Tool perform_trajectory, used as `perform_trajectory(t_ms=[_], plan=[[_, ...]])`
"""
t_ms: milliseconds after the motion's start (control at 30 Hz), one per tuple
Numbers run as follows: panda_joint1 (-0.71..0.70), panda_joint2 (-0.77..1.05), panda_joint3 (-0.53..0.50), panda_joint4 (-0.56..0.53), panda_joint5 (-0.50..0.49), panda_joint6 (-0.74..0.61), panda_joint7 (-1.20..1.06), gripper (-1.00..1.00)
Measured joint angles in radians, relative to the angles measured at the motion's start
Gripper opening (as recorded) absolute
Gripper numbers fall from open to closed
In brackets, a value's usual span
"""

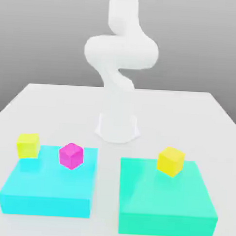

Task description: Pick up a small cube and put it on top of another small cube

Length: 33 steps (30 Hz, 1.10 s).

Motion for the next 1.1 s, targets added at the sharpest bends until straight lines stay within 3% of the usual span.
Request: perform_trajectory(t_ms=[600, 1100], plan=[[0.207, 0.659, 0.069, 0.149, 0.037, 0.111, -0.321, 0.0], [0.358, 1.206, 0.135, 0.272, -0.111, 0.203, -0.467, 0.0]])
